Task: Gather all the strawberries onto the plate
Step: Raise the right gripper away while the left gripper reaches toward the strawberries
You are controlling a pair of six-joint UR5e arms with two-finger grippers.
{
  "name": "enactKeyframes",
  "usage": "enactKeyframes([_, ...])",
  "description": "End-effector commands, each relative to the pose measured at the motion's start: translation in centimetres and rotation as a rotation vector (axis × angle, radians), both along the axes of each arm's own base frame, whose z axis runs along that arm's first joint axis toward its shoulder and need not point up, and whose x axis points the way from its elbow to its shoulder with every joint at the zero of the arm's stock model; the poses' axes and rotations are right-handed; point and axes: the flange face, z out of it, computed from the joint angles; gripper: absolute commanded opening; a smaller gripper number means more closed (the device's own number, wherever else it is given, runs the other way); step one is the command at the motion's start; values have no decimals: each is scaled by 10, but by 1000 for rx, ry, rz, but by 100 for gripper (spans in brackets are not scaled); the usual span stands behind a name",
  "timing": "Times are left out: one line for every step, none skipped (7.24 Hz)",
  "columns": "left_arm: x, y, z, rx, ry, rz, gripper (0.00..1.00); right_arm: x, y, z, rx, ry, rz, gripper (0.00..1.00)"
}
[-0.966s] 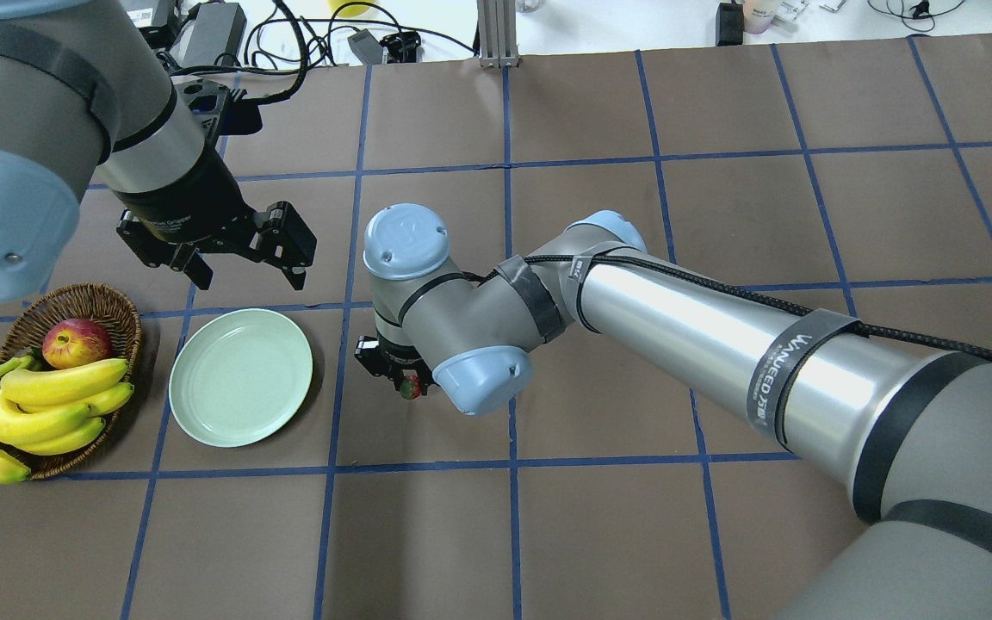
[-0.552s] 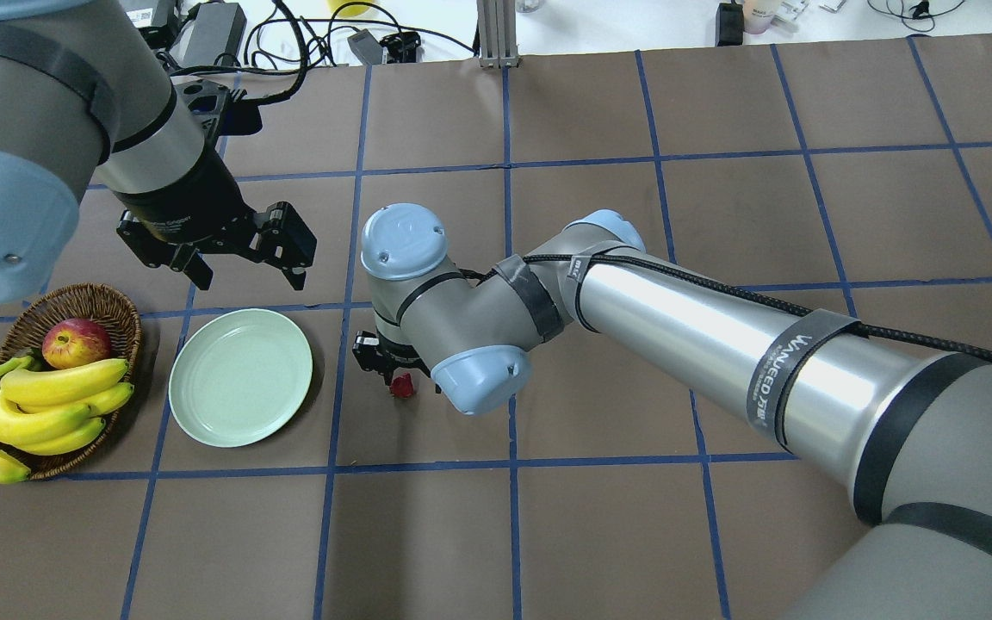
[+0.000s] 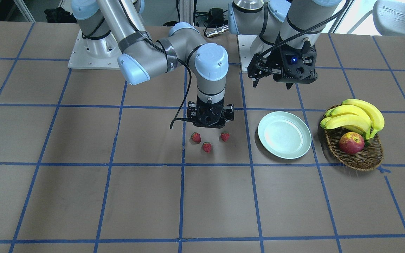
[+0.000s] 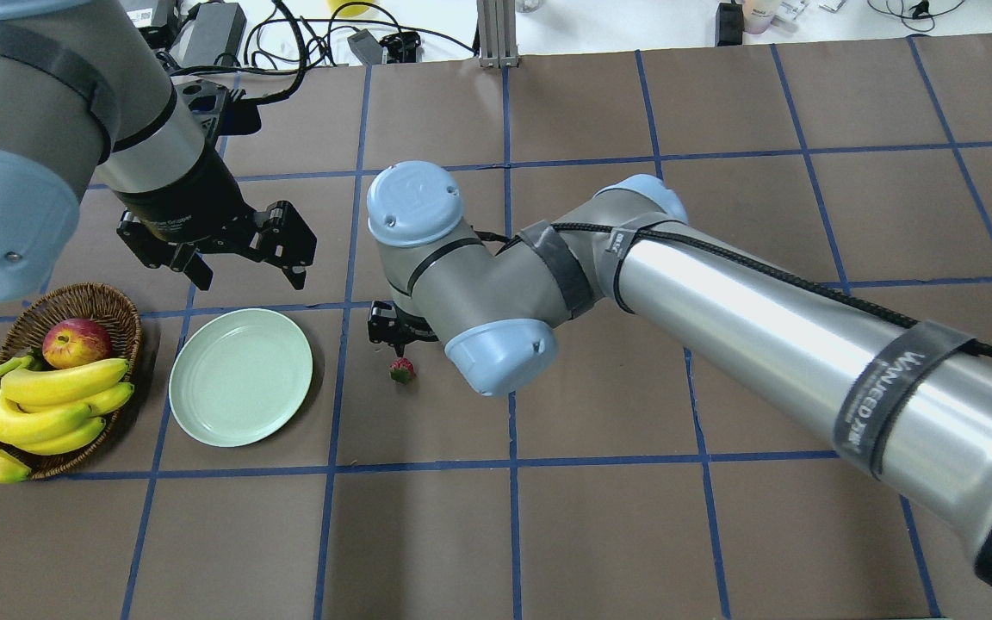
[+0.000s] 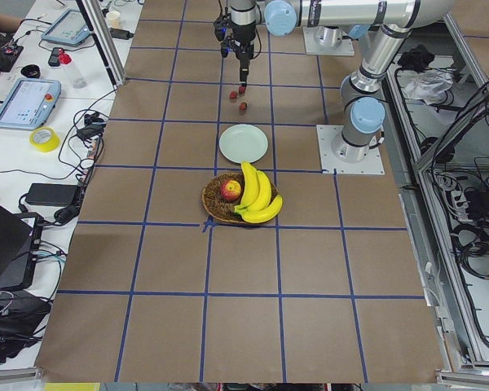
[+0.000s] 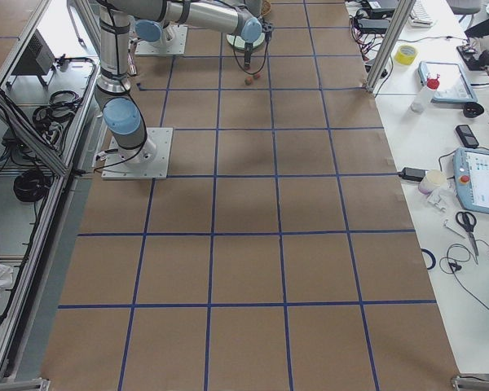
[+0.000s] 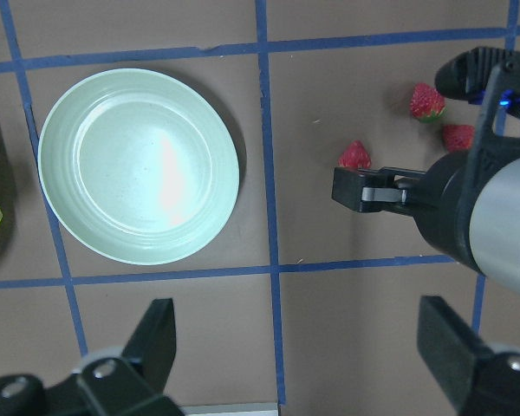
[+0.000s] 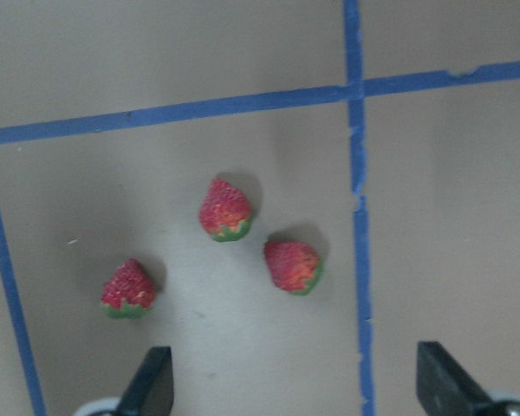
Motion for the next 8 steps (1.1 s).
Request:
enactKeyframes([2,-3,1,-17,2,8,100,-111,-17,83,-9,81,107,100])
enactKeyframes([1,-7,-5,-3,7,14,100,-138,-19,122,-9,84,88,100])
enactKeyframes([0,-7,-7,2,7,46,100,-149,-23,166,-20,85,68,100])
enactKeyframes([1,-5,-13,12,-3,107,100,-150,-19,202,-84,71,78,100])
enactKeyframes([-2,-3,-24,29,-7,183,100,-151,-11,219,-137,58,93,100])
enactKeyframes([-13,-3,-34,20,8,268,100,-150,-14,224,-180,48,113,100])
enactKeyframes([-29,-4,-50,-10,15,285,100,-148,-13,219,-160,29,130,100])
enactKeyframes([-40,3,-71,14,7,304,100,-151,-17,221,-184,9,113,100])
